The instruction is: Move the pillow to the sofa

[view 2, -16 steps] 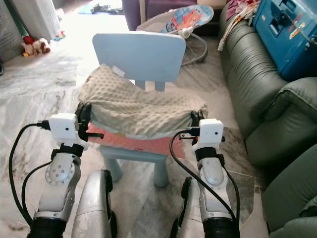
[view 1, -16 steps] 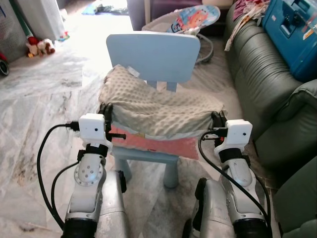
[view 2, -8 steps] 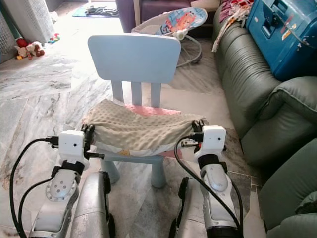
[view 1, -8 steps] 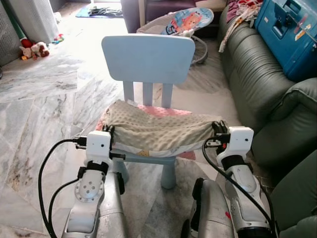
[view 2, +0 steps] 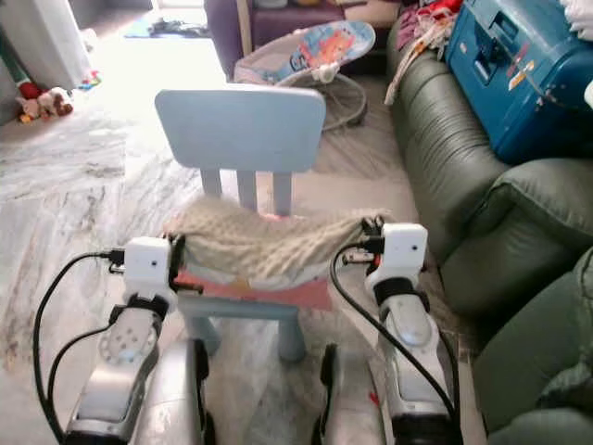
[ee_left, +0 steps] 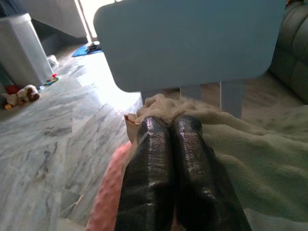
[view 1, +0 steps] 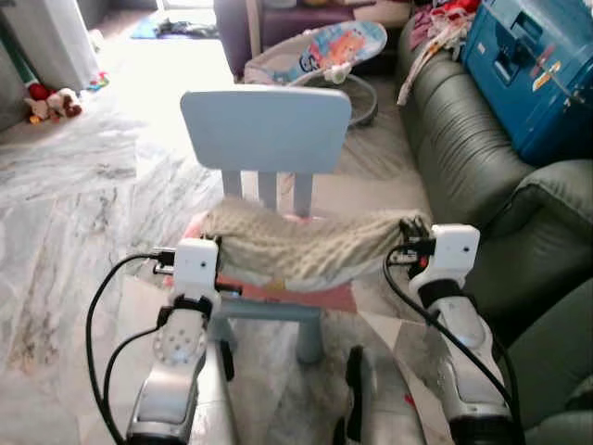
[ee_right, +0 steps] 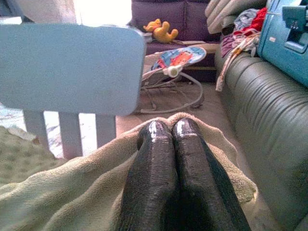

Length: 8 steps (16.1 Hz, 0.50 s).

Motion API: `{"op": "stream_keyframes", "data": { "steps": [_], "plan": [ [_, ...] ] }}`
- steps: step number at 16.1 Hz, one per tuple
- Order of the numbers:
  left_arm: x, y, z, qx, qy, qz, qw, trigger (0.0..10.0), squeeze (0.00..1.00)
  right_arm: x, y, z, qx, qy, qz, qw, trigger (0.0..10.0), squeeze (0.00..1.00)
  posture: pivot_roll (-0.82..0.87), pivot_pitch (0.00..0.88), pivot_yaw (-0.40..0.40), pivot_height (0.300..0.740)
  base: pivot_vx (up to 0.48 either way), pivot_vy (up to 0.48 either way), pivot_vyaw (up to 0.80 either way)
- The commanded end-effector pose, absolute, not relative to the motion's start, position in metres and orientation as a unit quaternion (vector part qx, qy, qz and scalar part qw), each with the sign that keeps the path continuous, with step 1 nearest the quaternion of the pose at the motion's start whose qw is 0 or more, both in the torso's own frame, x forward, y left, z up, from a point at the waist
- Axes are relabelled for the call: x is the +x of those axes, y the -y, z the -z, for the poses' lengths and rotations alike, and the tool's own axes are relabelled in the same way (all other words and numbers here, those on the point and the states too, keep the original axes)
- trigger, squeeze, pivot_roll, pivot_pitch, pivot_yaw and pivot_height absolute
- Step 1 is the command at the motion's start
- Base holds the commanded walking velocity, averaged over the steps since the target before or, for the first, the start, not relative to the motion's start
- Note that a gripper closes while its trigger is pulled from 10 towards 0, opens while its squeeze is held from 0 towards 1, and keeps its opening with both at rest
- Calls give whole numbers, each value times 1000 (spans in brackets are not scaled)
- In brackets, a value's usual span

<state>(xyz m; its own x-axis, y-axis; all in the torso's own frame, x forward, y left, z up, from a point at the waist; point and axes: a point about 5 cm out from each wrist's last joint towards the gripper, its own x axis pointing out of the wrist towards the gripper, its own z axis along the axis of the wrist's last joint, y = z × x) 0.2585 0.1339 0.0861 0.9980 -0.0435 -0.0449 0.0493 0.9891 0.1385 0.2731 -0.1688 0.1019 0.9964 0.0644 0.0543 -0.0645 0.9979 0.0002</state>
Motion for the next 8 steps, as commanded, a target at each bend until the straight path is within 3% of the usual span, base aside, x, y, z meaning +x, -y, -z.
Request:
{"op": "stream_keyframes", "data": {
  "steps": [1,8],
  "plan": [
    [261,-133,-88,70,-19,26,997,10000,0,277,167,-113,3,45,-36,998,10000,0,-10,0,-6,666,0,0,0],
    [267,-133,-83,42,-54,21,997,10000,0,281,167,-113,8,42,-32,999,10000,0,-6,0,-4,740,0,0,0]
  ]
}}
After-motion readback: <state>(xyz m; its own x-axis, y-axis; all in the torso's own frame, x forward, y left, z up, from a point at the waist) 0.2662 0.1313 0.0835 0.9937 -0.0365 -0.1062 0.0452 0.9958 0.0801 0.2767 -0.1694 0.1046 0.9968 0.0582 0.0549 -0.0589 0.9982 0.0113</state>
